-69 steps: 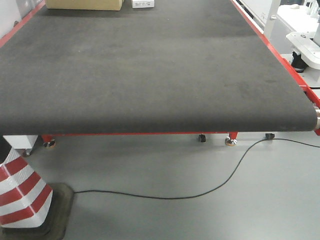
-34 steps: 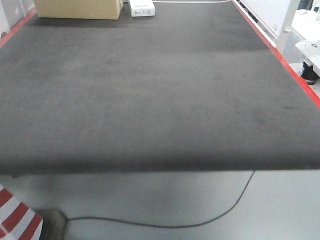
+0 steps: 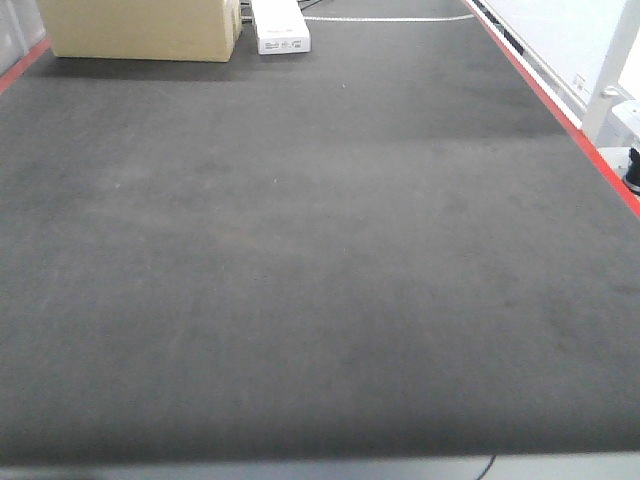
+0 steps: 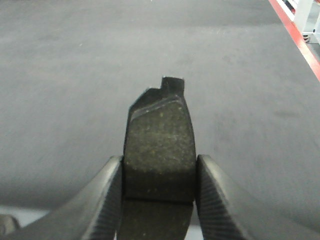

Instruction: Move and align brake pads A on conveyor

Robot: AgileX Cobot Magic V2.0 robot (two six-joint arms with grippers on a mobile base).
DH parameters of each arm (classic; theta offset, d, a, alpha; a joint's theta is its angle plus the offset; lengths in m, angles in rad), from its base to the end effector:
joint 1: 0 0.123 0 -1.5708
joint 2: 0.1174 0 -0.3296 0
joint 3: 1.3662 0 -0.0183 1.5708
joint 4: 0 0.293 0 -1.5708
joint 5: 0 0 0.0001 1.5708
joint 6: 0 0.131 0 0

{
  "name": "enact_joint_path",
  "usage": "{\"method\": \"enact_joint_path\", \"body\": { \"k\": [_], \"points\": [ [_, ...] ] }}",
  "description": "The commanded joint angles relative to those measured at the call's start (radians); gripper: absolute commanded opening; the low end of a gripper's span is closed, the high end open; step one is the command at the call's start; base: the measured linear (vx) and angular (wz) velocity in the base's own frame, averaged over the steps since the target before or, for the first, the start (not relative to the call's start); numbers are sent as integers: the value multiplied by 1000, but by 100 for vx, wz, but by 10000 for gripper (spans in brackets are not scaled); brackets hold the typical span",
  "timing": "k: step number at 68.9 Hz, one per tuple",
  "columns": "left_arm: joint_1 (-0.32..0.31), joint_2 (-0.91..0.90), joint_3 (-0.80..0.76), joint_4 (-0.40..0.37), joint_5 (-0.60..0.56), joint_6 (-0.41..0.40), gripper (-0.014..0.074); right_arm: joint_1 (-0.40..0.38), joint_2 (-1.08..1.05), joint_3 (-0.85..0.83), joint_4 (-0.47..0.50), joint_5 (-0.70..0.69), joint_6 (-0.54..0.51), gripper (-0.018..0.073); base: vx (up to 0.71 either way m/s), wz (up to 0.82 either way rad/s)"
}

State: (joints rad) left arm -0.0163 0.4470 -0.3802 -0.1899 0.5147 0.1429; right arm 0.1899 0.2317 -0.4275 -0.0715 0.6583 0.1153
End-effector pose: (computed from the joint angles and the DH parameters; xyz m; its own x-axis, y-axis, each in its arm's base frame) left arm 0.1291 -0.0143 0.2625 -0.4697 -0.0151 -0.8827 0.0876 0.9941 -0.0637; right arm 0.0878 0.0110 0.2872 -0.3669 -0.0108 -0.9302 -0.1273 0.9911 0.0387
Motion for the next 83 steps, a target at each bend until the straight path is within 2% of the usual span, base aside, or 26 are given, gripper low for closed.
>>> {"method": "enact_joint_path", "body": {
  "k": [1, 50, 83],
  "points": [
    [-4, 4, -29, -15, -86, -3, -6, 0, 14, -32, -11, -96, -10, -11, 31, 0],
    [-4, 4, -29, -15, -86, -3, -6, 0, 14, -32, -11, -96, -10, -11, 27, 0],
    [-4, 4, -29, -15, -86, -3, -6, 0, 14, -32, -11, -96, -10, -11, 7, 1]
  ]
}}
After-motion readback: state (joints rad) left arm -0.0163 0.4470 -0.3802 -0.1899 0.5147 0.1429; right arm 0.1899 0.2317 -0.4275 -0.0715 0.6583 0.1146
